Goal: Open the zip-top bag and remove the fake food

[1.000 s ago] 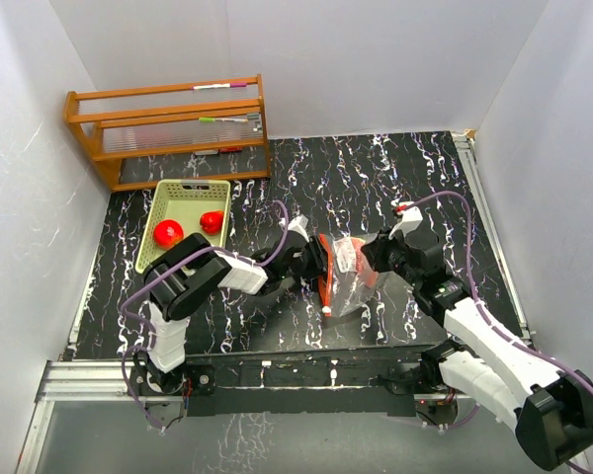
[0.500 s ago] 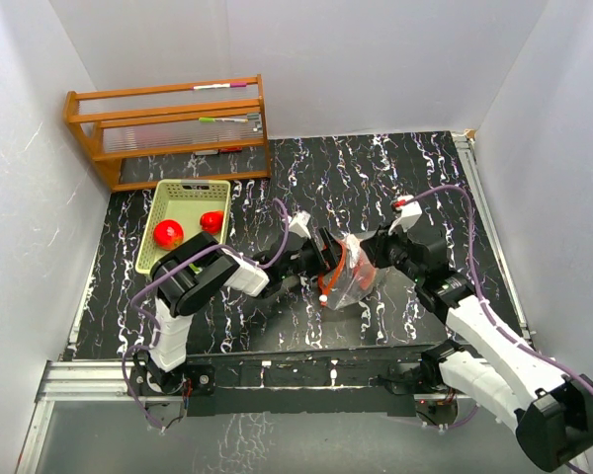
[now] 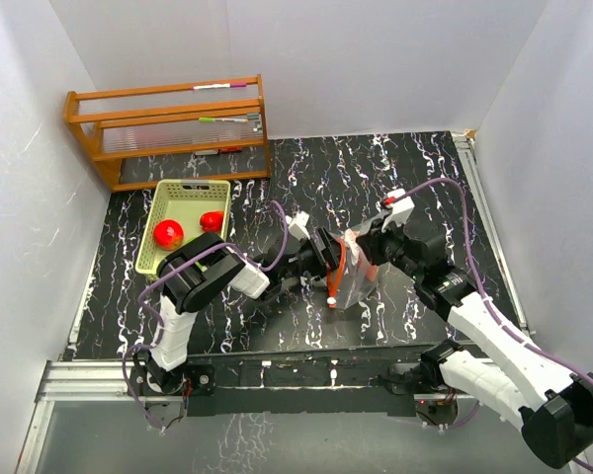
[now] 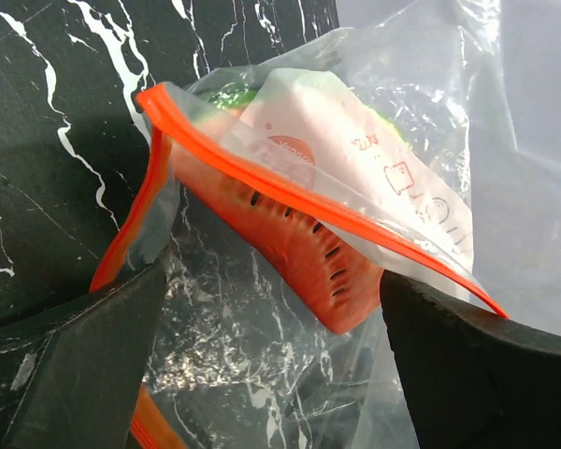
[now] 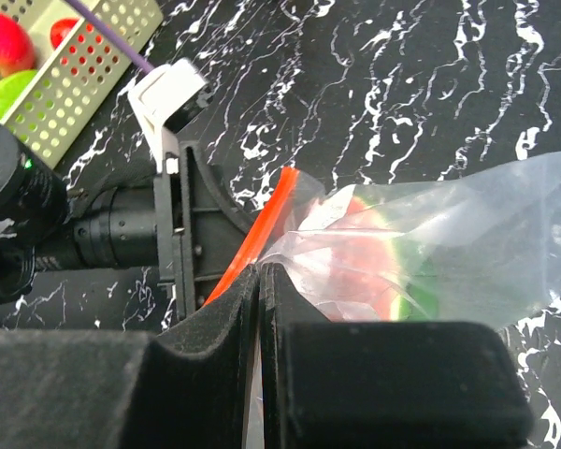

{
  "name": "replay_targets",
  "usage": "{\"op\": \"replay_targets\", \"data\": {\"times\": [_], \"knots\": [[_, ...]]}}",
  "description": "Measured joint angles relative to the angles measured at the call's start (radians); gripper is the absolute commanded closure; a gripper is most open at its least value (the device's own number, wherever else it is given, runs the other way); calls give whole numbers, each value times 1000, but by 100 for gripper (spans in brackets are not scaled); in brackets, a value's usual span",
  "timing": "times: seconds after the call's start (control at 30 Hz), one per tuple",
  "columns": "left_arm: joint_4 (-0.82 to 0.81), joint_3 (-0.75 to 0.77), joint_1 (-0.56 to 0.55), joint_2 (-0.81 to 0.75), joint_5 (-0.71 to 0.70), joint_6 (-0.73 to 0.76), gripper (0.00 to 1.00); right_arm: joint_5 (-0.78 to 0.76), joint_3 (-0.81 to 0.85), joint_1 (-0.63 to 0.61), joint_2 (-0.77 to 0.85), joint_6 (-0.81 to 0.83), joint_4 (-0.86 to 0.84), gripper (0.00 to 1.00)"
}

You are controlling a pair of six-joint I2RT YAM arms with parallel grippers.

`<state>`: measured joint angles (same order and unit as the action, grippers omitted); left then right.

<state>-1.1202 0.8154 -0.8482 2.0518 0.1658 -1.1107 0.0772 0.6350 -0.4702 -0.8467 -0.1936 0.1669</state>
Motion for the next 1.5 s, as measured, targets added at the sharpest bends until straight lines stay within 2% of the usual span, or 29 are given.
{"op": "replay_targets", "data": {"times": [0.3, 0.47, 0.63, 1.07, 1.17, 1.27, 1.37, 1.5], "knots": [[-116, -1, 0, 46, -14, -81, 3, -22, -9, -97, -74, 25, 1, 92], [-225, -37, 9, 68, -21, -132, 3, -114, -9, -183, 67, 45, 0, 92], [-394, -22, 17, 149, 2, -188, 3, -190, -10, -184, 108, 47, -25, 92], [-453, 18, 21, 169, 74, -197, 3, -210, -73, -184, 35, 25, -22, 92], [-443, 19, 14, 169, 78, -158, 12, -210, -77, -184, 34, 17, -26, 92], [-420, 22, -4, 167, 83, -120, 30, -210, -77, -184, 34, 9, -38, 92], [-419, 34, -19, 167, 100, -105, 53, -211, -77, -184, 34, 7, -39, 92], [-430, 58, -26, 168, 124, -111, 74, -212, -77, -184, 34, 4, -41, 92]]}}
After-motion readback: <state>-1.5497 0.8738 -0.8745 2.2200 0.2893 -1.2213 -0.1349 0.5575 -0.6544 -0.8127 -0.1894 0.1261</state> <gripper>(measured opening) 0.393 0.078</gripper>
